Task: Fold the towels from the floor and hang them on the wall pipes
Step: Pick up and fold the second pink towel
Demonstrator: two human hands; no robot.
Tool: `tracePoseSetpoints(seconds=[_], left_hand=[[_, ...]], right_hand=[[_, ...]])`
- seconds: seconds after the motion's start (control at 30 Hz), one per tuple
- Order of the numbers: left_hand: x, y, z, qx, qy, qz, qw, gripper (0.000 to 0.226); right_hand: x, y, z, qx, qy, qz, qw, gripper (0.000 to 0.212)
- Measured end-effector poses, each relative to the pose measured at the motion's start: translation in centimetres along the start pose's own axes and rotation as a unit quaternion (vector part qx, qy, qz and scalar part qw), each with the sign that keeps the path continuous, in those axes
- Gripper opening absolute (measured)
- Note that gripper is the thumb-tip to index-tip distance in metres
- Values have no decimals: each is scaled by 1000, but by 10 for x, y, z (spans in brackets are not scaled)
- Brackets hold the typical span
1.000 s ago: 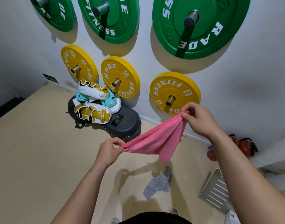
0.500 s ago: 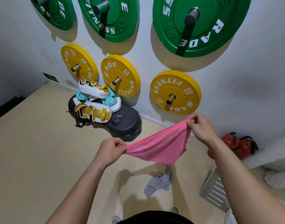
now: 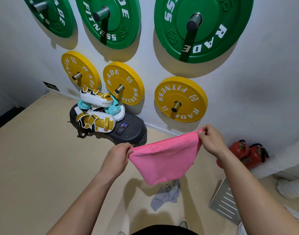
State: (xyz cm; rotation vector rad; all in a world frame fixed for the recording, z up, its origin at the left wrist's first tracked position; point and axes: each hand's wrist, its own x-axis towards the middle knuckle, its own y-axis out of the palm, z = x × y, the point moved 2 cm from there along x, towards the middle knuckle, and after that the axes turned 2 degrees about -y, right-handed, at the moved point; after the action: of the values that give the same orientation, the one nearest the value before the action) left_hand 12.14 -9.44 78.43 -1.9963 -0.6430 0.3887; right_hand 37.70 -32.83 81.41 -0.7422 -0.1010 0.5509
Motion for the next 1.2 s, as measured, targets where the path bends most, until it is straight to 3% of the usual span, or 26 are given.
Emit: tracePoseSetpoints(seconds=[0.2,0.3,0.4,0.5,0.63,0.87,1.03,1.2], left_hand=[[8,1,1,8,-20,-15,1000,16],[14,-1,1,-81,-73,-27,994,13],[20,-4,-10,-209,-151,-56,965,12],[23,-1,-23,-258,-184,-83,945,12],[18,14,-43,-333,-189,-40,923,13],[3,41,-79,-395,-171,10,903,15],[-2,46,-79,-447,-184,30,875,16],[-5,46,-78,-455,-190,42,869,12]], right_hand=[[-6,10,-17,44,20,6,999,14],[-2,15,-24,70,45,-15,996,11],[-1,24,-25,93,61,-52,992,8],[-9,36,-20,108,75,-79,988,7],[-30,62,-10,229,118,-57,965,10],[-73,96,37,354,52,28,934,7],[-78,97,36,349,28,36,936,10],[-78,100,33,319,22,34,947,9]])
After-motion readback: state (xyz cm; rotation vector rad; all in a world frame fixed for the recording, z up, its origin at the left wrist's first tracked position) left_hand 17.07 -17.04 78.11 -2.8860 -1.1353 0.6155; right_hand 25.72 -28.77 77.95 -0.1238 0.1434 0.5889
